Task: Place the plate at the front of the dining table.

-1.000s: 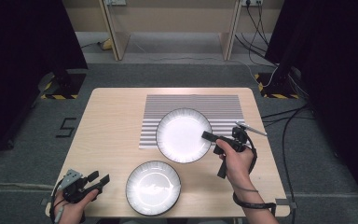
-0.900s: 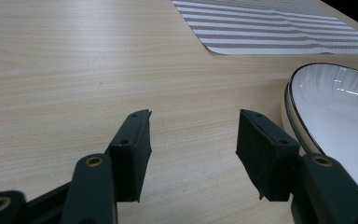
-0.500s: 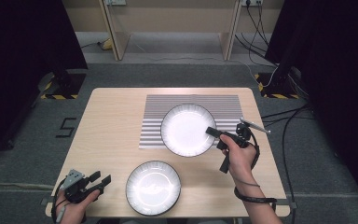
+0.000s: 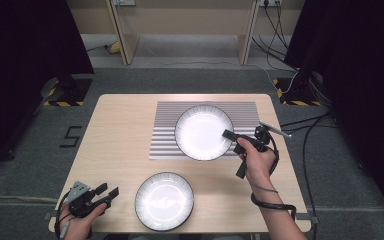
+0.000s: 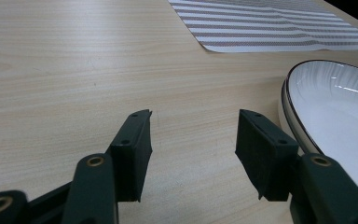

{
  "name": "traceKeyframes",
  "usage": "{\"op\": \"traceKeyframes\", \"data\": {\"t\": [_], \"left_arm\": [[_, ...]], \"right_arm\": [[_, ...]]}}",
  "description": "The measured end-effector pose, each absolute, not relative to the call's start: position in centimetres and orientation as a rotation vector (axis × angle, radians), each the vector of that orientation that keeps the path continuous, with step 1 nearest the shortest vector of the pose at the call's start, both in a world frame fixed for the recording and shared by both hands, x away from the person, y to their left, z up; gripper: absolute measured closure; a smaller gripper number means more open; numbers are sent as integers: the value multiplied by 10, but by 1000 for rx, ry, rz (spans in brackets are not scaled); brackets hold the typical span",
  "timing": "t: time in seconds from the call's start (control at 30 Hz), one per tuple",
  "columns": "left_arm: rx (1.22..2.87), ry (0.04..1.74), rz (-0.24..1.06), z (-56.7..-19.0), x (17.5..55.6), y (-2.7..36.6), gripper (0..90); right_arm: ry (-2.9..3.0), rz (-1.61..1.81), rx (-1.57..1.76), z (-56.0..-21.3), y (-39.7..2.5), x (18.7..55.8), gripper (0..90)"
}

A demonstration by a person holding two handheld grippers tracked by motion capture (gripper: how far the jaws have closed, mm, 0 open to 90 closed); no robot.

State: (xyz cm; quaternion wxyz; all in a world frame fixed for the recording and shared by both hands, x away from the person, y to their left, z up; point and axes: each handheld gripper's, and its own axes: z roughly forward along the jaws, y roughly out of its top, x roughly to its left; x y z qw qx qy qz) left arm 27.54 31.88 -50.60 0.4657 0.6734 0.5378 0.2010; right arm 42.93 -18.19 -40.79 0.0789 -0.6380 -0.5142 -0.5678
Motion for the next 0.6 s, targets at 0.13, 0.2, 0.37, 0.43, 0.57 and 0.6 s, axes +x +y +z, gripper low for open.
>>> {"op": "traceKeyframes", "data": {"t": [0.13,0.2,0.37,0.43,0.57,0.6], "left_arm": [[1656,1318,492,-506,275,319,447],[1659,1319,493,-506,275,318,447],[1661,1317,489,-506,276,318,447],[1661,1318,490,-506,275,318,447],[1660,1319,491,-506,276,318,447],[1661,1317,491,-506,276,318,447]], "right_arm": [[-1527,-1703,-1920,-406,-184,433,797],[-1521,-1707,-1922,-406,-185,434,797],[-1510,-1709,-1936,-406,-187,439,796],[-1505,-1720,-1943,-407,-188,441,796],[-1492,-1720,-1945,-409,-189,444,797],[-1495,-1721,-1948,-409,-189,445,796]]}}
